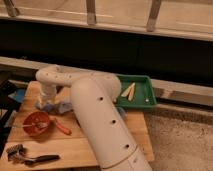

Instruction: Wipe purple bowl with sponge

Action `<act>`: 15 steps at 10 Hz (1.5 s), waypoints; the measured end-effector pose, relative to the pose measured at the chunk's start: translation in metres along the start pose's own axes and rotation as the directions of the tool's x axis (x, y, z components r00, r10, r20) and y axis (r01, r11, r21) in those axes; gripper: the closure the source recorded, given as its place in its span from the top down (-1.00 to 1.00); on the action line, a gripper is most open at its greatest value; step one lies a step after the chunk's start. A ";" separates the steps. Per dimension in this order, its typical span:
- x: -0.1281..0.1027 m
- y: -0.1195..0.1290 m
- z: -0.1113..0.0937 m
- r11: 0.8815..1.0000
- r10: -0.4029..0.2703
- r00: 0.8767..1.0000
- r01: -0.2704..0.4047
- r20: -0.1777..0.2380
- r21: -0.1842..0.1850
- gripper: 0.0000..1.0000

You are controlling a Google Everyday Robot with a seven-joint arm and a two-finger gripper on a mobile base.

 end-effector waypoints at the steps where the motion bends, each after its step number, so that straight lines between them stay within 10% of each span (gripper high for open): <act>1: 0.000 0.000 0.000 1.000 0.002 1.000 -0.002 0.002 0.003 -0.49; 6: -0.005 -0.007 -0.022 0.999 -0.001 0.998 0.003 0.058 -0.043 -1.00; 10: -0.011 -0.011 -0.089 0.980 -0.002 0.984 0.037 0.177 -0.195 -1.00; 15: 0.056 -0.060 -0.145 0.967 -0.006 0.985 0.050 0.172 -0.252 -1.00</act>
